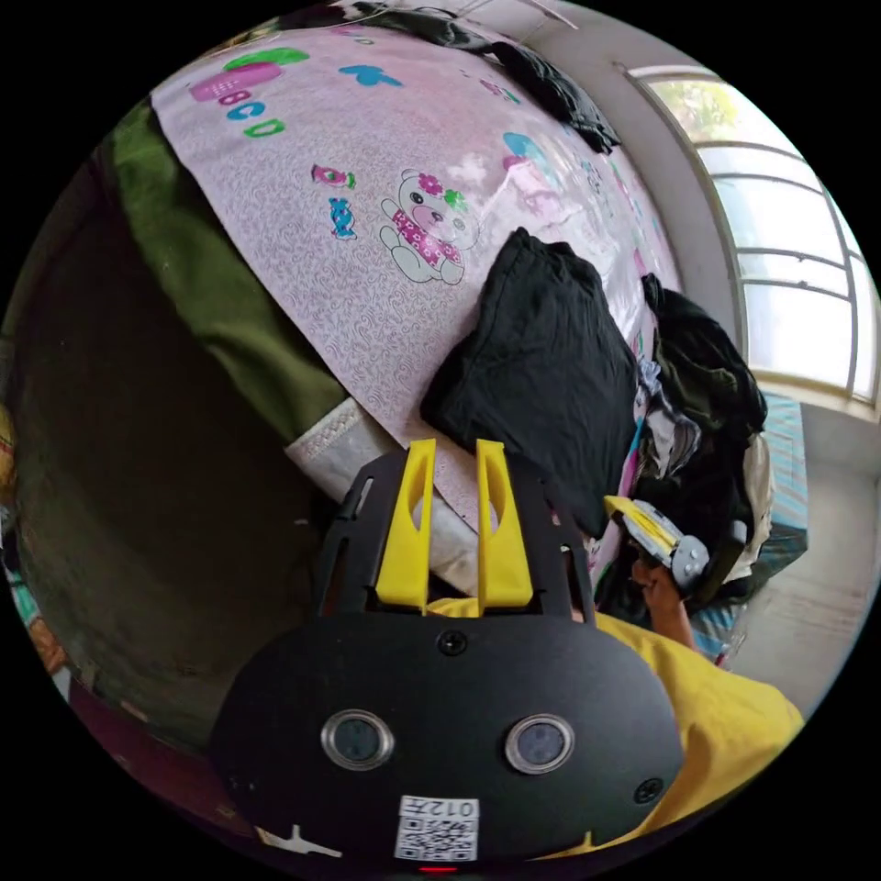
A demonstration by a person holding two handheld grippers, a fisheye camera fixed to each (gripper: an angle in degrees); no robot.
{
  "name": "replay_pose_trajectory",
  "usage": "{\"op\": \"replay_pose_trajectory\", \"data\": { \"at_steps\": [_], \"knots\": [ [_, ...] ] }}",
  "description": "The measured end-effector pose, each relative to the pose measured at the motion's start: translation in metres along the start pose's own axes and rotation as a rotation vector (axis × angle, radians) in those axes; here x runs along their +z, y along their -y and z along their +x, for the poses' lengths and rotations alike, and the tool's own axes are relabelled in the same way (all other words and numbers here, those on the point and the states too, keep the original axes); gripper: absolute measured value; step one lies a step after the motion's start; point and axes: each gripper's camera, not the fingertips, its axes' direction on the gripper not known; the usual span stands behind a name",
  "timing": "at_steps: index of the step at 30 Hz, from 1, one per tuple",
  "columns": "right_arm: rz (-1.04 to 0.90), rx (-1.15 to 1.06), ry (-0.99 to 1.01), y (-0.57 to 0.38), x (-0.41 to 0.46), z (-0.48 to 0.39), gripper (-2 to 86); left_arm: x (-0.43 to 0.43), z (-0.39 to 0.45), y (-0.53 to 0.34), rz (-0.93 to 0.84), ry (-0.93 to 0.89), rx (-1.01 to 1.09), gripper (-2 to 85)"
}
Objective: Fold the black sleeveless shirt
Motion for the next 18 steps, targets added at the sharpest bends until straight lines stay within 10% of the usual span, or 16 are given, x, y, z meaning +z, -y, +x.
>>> {"op": "replay_pose_trajectory", "data": {
  "at_steps": [18],
  "knots": [
    [-0.020,-0.029,0.043,0.044,-0.019,-0.022,0.0,0.045,-0.061,-0.033,0.164,-0.012,-0.063,8.7]
  ]
}}
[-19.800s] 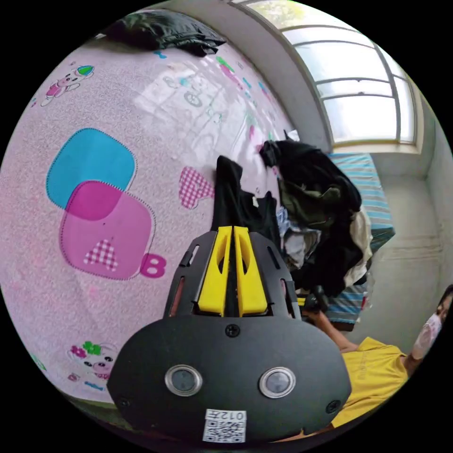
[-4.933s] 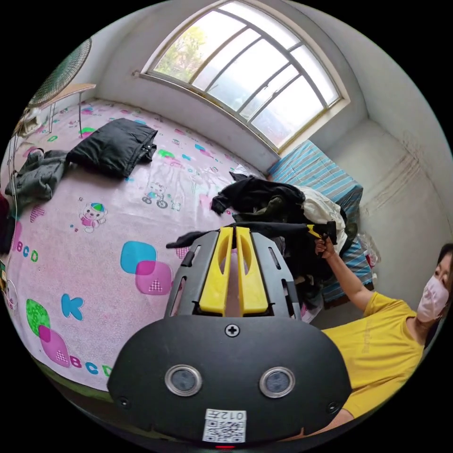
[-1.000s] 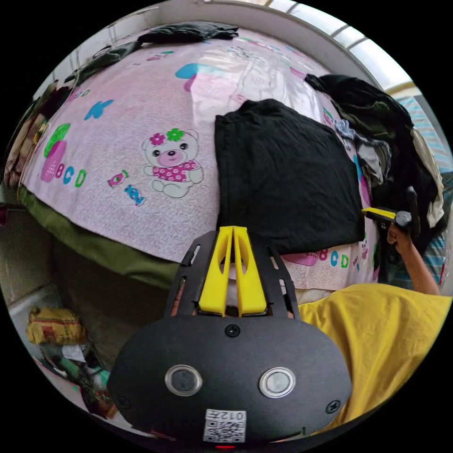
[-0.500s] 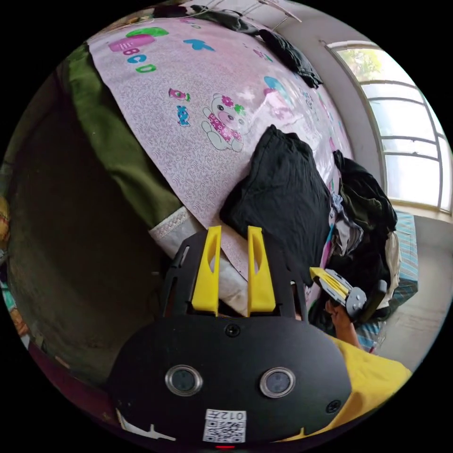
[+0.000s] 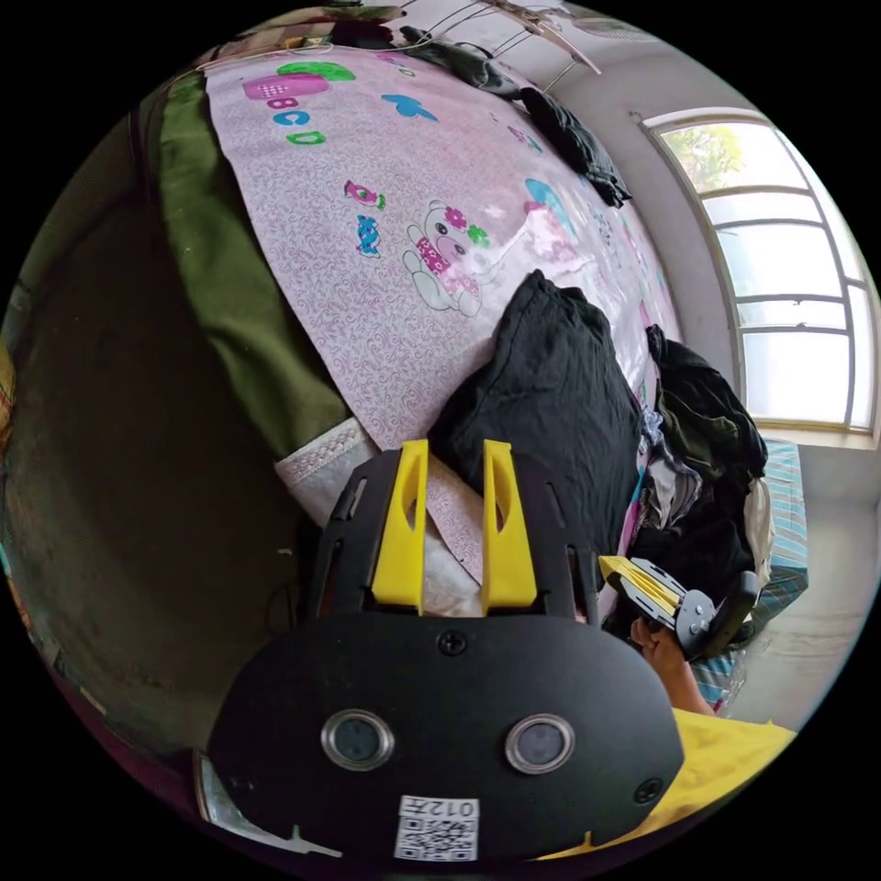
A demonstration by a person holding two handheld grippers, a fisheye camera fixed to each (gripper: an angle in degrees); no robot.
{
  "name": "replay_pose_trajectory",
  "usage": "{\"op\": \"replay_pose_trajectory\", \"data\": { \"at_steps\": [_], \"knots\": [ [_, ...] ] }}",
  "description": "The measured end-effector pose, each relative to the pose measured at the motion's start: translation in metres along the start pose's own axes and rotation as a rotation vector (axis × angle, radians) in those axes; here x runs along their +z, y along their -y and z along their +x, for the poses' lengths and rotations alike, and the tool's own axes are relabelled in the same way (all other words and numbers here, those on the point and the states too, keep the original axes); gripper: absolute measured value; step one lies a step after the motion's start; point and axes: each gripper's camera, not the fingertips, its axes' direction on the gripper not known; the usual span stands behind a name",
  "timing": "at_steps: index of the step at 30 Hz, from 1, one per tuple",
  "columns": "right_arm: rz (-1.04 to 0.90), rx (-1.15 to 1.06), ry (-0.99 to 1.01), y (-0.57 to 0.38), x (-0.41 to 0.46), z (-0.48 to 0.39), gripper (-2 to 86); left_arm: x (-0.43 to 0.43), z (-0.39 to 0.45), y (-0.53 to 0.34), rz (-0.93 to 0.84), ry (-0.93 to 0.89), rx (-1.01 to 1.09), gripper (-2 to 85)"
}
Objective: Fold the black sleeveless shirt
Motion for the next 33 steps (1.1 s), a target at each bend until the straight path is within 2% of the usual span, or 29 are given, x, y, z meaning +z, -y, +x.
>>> {"op": "replay_pose_trajectory", "data": {
  "at_steps": [4,15,22,26,29,33],
  "knots": [
    [-0.008,0.002,0.012,0.019,-0.004,0.003,-0.1,0.011,-0.003,-0.002,-0.023,0.048,0.011,7.2],
    [0.003,0.023,0.092,0.106,-0.018,0.018,0.0,0.022,-0.027,-0.016,0.001,0.008,-0.001,3.5],
    [0.056,0.221,0.164,0.220,-0.043,0.055,1.5,0.011,-0.021,-0.022,0.035,-0.184,0.057,0.8],
    [0.032,0.252,0.178,0.298,-0.051,0.061,4.2,0.003,0.000,-0.023,0.040,-0.262,0.139,0.5],
    [-0.053,0.230,0.172,0.353,-0.048,0.055,8.0,0.005,0.015,-0.020,0.024,-0.298,0.191,0.3],
    [-0.177,0.194,0.038,0.414,-0.036,0.043,10.5,0.010,0.028,-0.018,0.009,-0.355,0.216,0.3]
  ]
}}
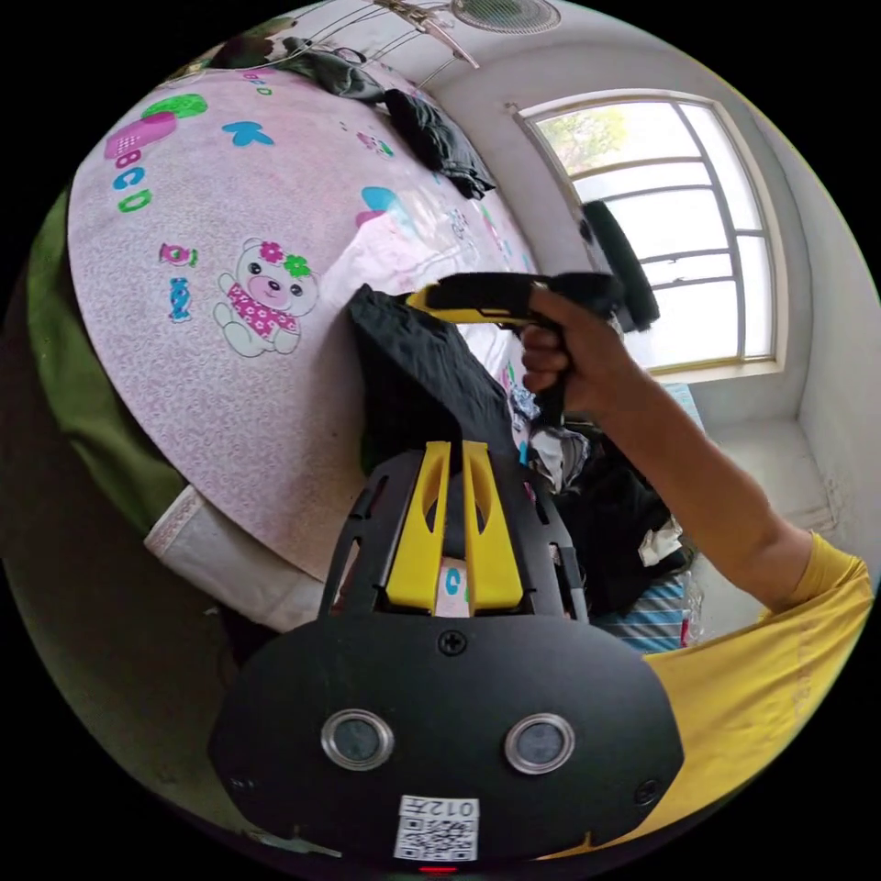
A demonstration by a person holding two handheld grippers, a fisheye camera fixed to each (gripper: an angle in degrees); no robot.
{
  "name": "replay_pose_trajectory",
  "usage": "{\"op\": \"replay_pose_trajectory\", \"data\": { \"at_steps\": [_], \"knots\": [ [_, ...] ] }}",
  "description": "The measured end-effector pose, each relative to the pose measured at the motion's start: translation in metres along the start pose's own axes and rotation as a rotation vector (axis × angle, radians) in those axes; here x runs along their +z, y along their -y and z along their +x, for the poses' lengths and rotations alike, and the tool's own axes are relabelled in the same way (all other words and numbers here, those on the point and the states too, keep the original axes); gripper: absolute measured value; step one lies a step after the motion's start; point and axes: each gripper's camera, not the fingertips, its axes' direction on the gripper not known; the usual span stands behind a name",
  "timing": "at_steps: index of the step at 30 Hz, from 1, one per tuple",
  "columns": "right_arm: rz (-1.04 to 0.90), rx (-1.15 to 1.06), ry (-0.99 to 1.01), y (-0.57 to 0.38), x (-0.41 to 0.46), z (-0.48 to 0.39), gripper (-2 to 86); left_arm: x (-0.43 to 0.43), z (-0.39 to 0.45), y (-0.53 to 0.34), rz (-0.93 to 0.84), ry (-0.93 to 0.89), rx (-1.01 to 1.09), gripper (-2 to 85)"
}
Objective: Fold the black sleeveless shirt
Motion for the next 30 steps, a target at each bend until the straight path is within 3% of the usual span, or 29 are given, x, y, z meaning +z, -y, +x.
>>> {"op": "replay_pose_trajectory", "data": {
  "at_steps": [6,10,14,21,30],
  "knots": [
    [-0.116,0.095,-0.043,0.054,0.011,-0.007,13.1,0.020,0.026,0.001,-0.041,-0.067,0.073,0.3],
    [-0.170,0.076,-0.214,0.075,0.023,-0.010,14.0,0.034,0.045,0.005,-0.060,-0.111,0.102,0.4],
    [-0.191,0.129,-0.146,0.086,0.021,0.005,14.2,0.053,0.066,0.009,-0.115,-0.112,0.155,0.4],
    [-0.044,0.227,-0.082,0.088,-0.024,0.045,13.6,0.077,0.082,0.014,-0.147,-0.136,0.127,0.4],
    [-0.180,0.111,-0.151,0.077,0.013,0.056,13.9,0.104,0.136,0.023,-0.193,-0.117,0.179,0.4]
  ]
}}
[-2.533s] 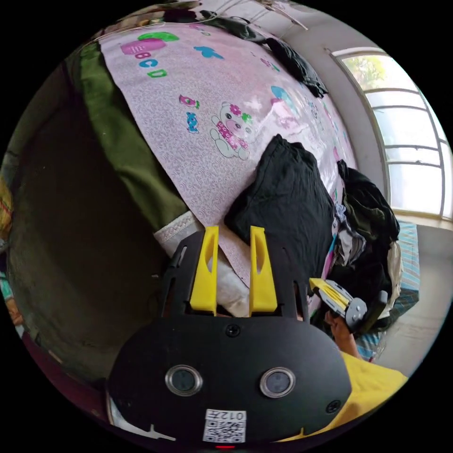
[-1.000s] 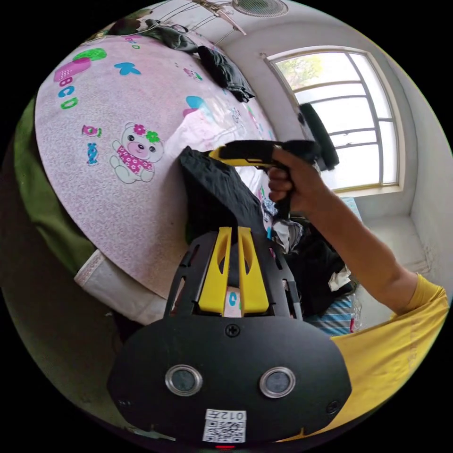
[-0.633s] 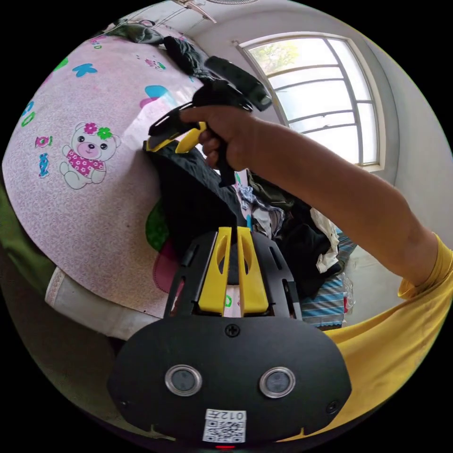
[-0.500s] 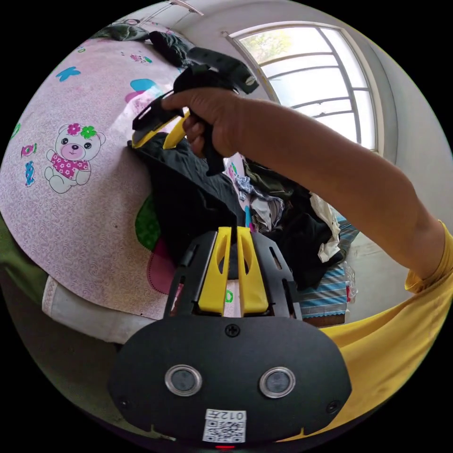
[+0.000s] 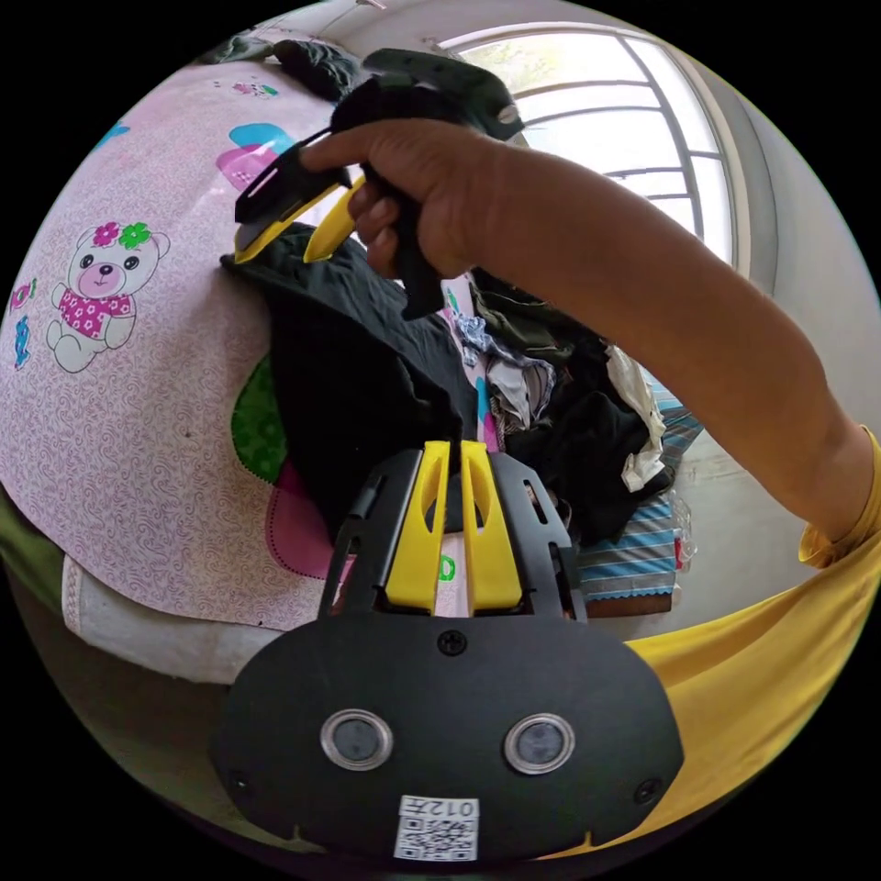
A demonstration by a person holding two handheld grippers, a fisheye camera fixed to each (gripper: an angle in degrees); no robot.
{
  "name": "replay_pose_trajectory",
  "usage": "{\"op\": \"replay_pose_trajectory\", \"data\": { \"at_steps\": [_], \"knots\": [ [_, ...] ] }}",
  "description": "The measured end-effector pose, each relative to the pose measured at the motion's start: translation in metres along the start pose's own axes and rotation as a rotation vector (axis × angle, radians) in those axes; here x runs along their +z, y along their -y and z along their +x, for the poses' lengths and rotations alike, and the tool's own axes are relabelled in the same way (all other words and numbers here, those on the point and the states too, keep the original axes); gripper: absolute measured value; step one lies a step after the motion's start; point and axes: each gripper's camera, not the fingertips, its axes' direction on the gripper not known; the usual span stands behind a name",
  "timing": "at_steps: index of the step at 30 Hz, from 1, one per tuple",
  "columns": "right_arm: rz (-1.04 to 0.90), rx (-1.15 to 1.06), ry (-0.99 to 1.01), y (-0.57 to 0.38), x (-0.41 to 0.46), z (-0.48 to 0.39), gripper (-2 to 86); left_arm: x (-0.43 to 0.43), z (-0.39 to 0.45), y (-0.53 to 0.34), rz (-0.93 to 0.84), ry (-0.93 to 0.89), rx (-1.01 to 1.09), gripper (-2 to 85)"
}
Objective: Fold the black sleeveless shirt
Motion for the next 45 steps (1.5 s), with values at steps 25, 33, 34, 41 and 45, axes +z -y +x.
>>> {"op": "replay_pose_trajectory", "data": {
  "at_steps": [25,33,34,41,45],
  "knots": [
    [0.333,0.180,0.742,-0.257,0.059,0.404,2.2,0.152,0.257,0.055,-0.264,0.014,0.303,0.5],
    [0.398,0.287,0.900,-0.340,0.163,0.496,2.2,0.256,0.319,0.061,-0.435,0.089,0.303,0.6],
    [0.422,0.280,0.923,-0.349,0.169,0.503,2.2,0.262,0.330,0.064,-0.431,0.093,0.299,0.5],
    [0.531,0.211,0.851,-0.409,0.186,0.533,3.1,0.298,0.410,0.069,-0.446,0.177,0.426,1.0],
    [0.373,0.364,0.758,-0.427,0.256,0.551,5.3,0.342,0.421,0.060,-0.575,0.285,0.440,2.1]
  ]
}}
